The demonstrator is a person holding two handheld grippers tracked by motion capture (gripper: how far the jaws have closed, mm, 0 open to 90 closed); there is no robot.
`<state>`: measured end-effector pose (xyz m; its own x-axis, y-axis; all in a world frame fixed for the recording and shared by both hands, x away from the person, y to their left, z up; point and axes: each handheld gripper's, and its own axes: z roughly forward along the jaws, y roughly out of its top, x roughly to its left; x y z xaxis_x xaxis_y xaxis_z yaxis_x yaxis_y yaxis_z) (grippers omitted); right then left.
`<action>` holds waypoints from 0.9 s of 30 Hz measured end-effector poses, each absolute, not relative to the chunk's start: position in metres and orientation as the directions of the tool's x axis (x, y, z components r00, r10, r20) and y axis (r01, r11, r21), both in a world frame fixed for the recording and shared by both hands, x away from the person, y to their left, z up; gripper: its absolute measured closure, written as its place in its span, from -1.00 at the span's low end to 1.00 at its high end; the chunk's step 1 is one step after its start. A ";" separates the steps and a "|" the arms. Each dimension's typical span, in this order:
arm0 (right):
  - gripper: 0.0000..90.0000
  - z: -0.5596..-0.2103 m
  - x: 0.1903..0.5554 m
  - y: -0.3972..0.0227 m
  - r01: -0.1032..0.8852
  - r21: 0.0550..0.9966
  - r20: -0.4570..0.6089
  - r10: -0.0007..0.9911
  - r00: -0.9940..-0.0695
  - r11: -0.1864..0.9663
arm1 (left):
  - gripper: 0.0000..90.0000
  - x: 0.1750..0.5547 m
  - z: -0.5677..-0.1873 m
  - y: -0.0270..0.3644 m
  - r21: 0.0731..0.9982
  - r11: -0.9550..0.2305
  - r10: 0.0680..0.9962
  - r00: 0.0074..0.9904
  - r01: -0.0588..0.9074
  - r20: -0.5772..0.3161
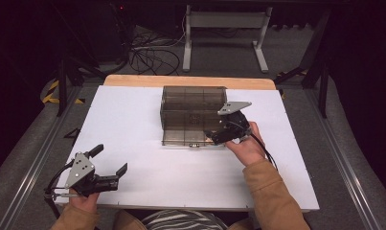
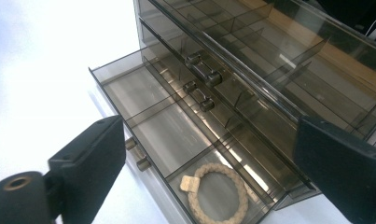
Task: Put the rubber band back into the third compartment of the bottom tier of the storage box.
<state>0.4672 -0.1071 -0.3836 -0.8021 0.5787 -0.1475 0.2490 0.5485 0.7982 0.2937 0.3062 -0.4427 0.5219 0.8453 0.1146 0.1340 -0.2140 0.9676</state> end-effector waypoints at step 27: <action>-1.00 -0.369 0.446 -0.122 0.176 0.865 -0.145 0.570 -0.809 0.469 | -0.98 0.294 -0.442 0.307 0.968 -0.210 0.847 0.520 0.137 0.110</action>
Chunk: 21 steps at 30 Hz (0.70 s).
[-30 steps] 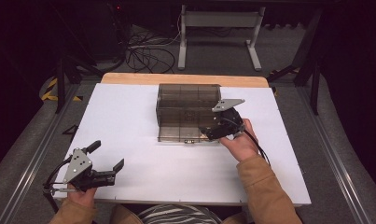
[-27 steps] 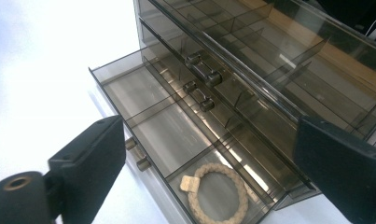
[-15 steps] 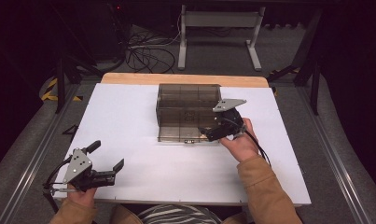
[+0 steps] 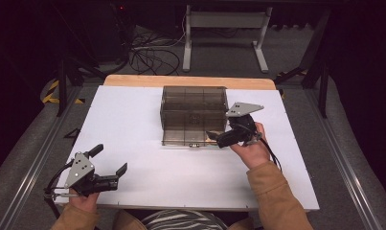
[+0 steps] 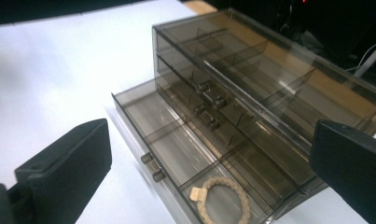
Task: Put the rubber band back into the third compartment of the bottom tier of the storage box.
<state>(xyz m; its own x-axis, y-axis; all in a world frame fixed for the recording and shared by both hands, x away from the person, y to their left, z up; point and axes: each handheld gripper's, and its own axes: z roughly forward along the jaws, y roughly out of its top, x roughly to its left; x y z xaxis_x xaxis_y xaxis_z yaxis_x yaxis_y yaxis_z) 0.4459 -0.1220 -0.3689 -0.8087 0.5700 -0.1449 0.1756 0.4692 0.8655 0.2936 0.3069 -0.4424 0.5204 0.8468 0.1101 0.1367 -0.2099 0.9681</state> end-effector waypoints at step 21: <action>-1.00 -0.375 0.413 -0.172 0.170 0.921 -0.085 0.607 -0.790 0.351 | -0.98 0.293 -0.442 0.307 0.969 -0.207 0.848 0.518 0.132 0.111</action>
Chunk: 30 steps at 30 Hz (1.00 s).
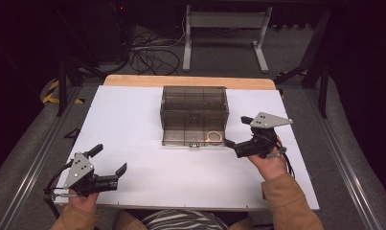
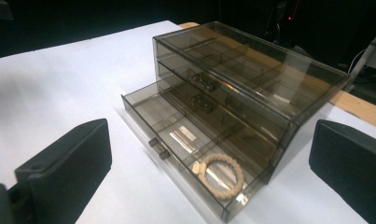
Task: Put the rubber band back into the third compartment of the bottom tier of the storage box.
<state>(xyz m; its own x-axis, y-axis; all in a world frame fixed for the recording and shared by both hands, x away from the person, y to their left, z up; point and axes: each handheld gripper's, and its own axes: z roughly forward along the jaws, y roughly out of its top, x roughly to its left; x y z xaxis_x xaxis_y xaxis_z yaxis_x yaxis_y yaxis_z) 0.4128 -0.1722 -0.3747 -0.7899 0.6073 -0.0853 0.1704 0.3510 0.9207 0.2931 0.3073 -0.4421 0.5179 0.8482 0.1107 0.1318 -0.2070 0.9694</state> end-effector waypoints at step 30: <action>-1.00 -0.435 0.377 -0.234 0.187 0.941 -0.059 0.680 -0.730 0.283 | -0.98 0.293 -0.442 0.305 0.967 -0.223 0.844 0.520 0.124 0.128</action>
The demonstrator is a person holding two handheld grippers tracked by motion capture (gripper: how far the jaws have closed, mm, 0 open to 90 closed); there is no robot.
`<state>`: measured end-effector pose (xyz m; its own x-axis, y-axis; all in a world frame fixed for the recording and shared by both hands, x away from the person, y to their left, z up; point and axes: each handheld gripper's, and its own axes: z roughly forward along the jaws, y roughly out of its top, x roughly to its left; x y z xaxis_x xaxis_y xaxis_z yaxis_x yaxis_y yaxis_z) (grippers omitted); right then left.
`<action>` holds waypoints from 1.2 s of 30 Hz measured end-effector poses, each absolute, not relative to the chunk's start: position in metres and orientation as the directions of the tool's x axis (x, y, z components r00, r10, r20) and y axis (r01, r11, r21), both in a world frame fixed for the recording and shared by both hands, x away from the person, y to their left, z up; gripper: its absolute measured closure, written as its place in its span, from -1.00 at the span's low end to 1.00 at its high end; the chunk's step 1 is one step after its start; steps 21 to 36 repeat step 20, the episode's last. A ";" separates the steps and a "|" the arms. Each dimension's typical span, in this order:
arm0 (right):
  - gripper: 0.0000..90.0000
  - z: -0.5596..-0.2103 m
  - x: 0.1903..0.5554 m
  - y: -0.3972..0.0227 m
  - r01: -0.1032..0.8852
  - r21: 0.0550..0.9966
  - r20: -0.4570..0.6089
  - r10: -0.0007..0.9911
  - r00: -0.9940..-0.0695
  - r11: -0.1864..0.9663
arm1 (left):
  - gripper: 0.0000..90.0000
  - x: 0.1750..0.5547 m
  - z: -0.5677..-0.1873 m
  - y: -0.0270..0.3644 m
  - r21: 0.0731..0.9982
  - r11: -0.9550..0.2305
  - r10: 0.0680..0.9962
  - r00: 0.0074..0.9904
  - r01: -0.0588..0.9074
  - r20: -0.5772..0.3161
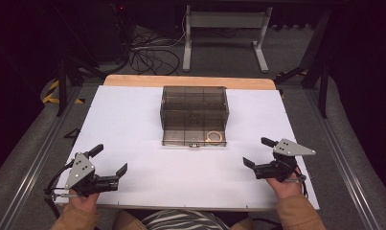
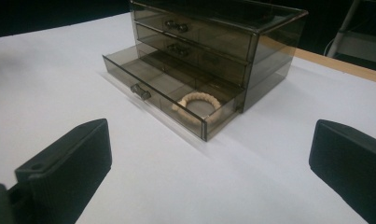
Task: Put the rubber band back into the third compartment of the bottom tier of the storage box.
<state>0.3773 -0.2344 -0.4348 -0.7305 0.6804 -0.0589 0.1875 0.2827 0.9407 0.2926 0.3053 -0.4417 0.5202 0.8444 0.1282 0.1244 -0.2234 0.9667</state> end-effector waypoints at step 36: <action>-1.00 -0.447 0.369 -0.247 0.198 0.928 -0.086 0.695 -0.714 0.317 | -0.98 0.294 -0.445 0.307 0.964 -0.225 0.843 0.524 0.139 0.121</action>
